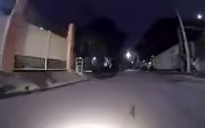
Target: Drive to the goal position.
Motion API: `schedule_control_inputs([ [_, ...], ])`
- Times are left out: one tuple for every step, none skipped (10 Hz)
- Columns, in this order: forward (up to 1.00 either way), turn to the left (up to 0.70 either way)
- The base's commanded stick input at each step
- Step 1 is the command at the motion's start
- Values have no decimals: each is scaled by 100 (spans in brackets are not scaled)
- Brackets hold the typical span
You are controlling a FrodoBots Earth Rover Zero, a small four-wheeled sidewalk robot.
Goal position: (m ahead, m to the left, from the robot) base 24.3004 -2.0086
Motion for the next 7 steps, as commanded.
schedule_control_inputs([
  [50,0],
  [50,0],
  [50,0],
  [50,0],
  [50,0],
  [50,0],
  [50,0],
])
